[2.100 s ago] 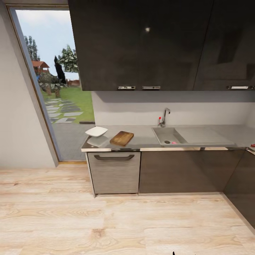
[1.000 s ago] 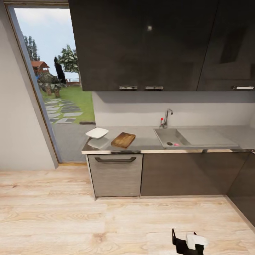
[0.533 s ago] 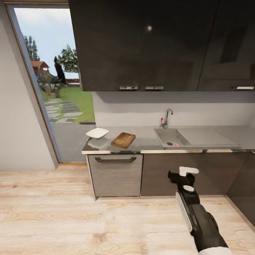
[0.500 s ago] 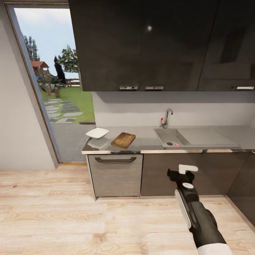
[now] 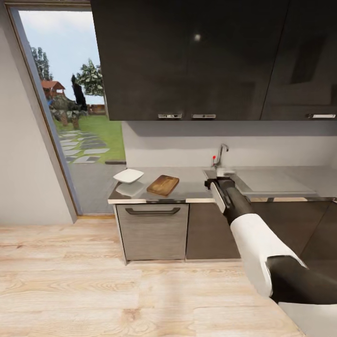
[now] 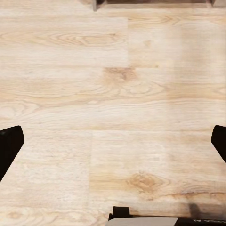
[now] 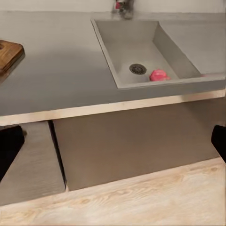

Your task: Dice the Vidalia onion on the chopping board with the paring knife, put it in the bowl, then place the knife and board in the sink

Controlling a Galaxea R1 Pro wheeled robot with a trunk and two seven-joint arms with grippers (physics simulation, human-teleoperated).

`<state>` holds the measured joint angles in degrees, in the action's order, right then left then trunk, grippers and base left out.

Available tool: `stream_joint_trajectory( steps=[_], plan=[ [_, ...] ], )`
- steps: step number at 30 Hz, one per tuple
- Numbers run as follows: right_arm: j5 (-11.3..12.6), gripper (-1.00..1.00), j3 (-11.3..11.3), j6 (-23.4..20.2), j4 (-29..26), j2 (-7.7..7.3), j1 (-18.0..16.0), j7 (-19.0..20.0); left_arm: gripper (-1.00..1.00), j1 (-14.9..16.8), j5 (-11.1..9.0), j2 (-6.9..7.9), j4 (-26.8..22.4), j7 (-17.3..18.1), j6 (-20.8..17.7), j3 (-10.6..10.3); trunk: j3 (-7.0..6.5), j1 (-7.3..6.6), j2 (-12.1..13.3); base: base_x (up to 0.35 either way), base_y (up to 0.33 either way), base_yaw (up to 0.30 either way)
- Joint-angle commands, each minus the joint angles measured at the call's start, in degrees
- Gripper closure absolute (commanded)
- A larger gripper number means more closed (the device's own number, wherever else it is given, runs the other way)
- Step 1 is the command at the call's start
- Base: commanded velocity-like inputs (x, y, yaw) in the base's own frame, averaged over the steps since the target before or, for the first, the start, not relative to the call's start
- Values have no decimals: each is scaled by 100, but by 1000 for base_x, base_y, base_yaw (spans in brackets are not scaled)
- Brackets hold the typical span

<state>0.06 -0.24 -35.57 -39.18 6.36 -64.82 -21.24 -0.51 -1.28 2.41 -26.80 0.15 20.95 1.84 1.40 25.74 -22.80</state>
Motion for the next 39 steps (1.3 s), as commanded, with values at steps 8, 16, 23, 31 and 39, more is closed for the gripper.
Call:
stream_joint_trajectory(
  steps=[8, 16, 23, 31, 39],
  plan=[
    [2, -100, -11, -32, 260, 182, -267, 13, -100, -1, -13, -1, -9, 4, 6, 0, 13, 4, -12, 0, 0, 0],
    [6, -100, -27, -29, 359, 166, -277, 418, -100, -1, -13, 2, -9, 11, 6, 6, 13, 4, -12, 59, 0, 0],
    [-13, -100, -28, -29, 444, 140, -277, 785, -100, -1, -13, 5, -9, 11, 6, 9, 13, 4, -12, 200, 26, 0],
    [-15, -100, -28, -29, 455, 137, -277, 821, -100, -1, -13, 4, -9, 11, 4, 9, 13, 4, -12, 276, 55, 0],
    [-23, -100, -28, -29, 465, 129, -277, 823, -100, -1, -13, 5, 20, 11, 5, 9, 13, 4, -12, 316, 6, 0]
  ],
)
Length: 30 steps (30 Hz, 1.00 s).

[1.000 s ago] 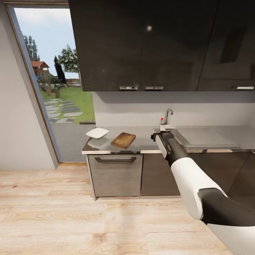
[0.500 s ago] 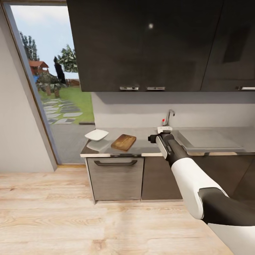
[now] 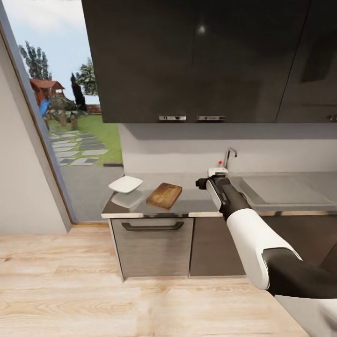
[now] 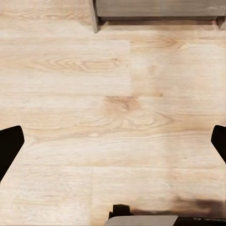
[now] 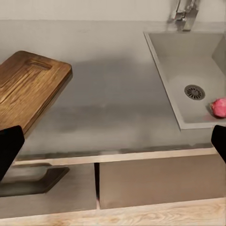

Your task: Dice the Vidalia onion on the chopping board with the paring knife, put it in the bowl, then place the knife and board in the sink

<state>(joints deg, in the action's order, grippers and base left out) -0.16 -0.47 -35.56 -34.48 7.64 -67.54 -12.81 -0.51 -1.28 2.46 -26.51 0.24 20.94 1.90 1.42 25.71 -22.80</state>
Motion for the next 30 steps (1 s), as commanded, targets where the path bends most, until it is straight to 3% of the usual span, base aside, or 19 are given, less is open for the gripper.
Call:
stream_joint_trajectory(
  steps=[1, 18, 20, 30],
  plan=[
    [-4, -100, -5, -28, -2, 1, -5, -20, -100, -1, -13, -2, -7, 3, 6, 3, 12, 7, -12, 321, 1, 0],
    [-2, -100, -9, 2, 110, 1, -5, -11, -100, -1, -13, -1, -3, 3, 4, 3, 12, 7, -12, 322, 0, 0],
    [-1, -100, -6, 178, 355, 1, -5, -11, -100, -1, -13, 0, -3, 3, 2, 3, 12, 7, -12, 322, 0, 0],
    [6, -100, -18, 354, 454, 11, -5, -5, -100, -1, -13, -1, 1, 3, 0, 3, 12, 7, -12, 322, 0, 0]
  ],
)
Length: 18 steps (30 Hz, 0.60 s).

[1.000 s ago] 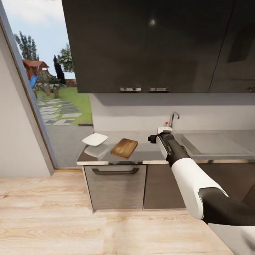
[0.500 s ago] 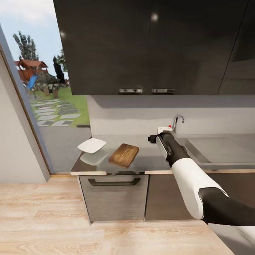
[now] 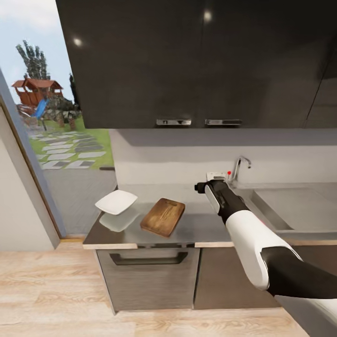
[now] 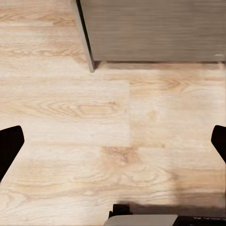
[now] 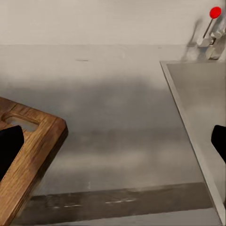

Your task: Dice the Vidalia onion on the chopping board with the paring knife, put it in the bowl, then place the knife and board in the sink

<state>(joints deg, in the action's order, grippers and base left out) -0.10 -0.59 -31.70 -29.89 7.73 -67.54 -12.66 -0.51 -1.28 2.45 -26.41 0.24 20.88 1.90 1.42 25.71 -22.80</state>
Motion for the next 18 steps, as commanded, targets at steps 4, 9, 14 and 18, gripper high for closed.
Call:
stream_joint_trajectory(
  steps=[4, 9, 14, 18],
  plan=[
    [1, -100, -19, -29, -1, 7, -5, -18, -100, -1, -13, 0, 36, 3, 4, 10, 12, 7, -12, 322, 0, 0],
    [1, -100, -28, -29, 3, 19, -5, -12, -100, -1, -5, 0, 55, 3, 10, 12, 12, 7, -12, 321, 0, 0],
    [-1, -100, -29, -32, 8, 25, -5, 108, -100, -1, -4, 1, 57, 3, 12, 12, 12, 7, -12, 266, 0, 0],
    [-6, -100, -29, -45, 9, 26, -5, 245, -100, -1, -4, 1, 57, 3, 13, 12, 12, 7, -12, 78, 0, 0]
  ],
)
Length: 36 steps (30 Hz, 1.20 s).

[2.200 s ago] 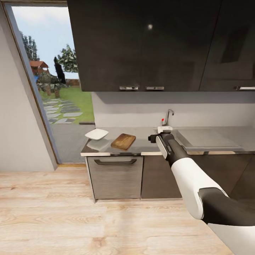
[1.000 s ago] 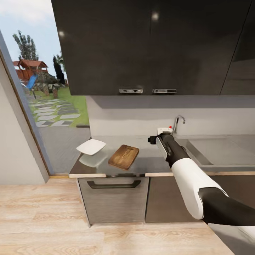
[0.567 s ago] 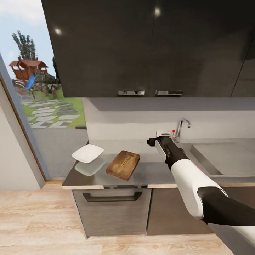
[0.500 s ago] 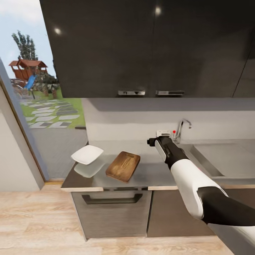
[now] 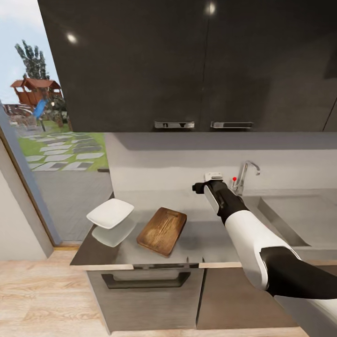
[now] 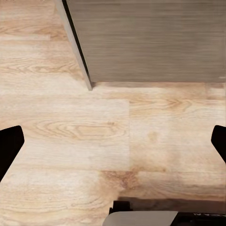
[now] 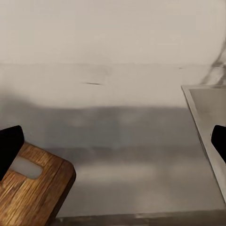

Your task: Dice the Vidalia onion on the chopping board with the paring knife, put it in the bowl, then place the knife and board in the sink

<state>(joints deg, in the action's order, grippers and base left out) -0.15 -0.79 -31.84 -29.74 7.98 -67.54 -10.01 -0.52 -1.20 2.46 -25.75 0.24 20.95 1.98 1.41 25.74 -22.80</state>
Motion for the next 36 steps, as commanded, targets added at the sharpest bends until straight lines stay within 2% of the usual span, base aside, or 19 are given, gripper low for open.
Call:
stream_joint_trajectory(
  steps=[1, 6, 7, 11, 12, 15, 27, 36],
  plan=[
    [-1, -100, -12, -35, -4, 1, -5, 9, -100, -1, -12, 0, -9, 3, 6, 4, 12, 4, -12, 30, 0, 0],
    [-9, -100, -62, -38, 187, 6, -5, 53, -100, -1, -12, 0, -9, 3, 6, 4, 12, 4, -12, 13, 0, 0],
    [-21, -100, -264, -32, 280, 8, -5, 66, -100, -1, -12, -2, -9, 3, 6, 4, 12, 4, -12, 3, 0, 0],
    [-28, -100, -699, -25, 364, 17, -5, 294, -100, -1, -12, -1, -9, 3, 6, 2, 12, 4, -12, 1, 0, 0],
    [-30, -100, -738, -25, 384, 18, -5, 385, -100, -1, -12, 0, -9, 3, 6, 3, 12, 4, -12, 0, 0, 0],
    [-36, -100, -792, -21, 422, 14, -5, 552, -100, -1, -12, 0, -9, 3, 6, 3, 12, 4, -12, 0, 0, 0],
    [-38, -100, -815, -13, 456, -2, -5, 614, -100, -1, -12, 0, -9, 3, 6, 4, 12, 4, -12, 6, 0, 0],
    [-31, -100, -814, 4, 573, -7, -5, 742, -100, -1, -12, 0, -9, 3, 6, 4, 12, 4, -12, 177, 37, 0]
  ],
)
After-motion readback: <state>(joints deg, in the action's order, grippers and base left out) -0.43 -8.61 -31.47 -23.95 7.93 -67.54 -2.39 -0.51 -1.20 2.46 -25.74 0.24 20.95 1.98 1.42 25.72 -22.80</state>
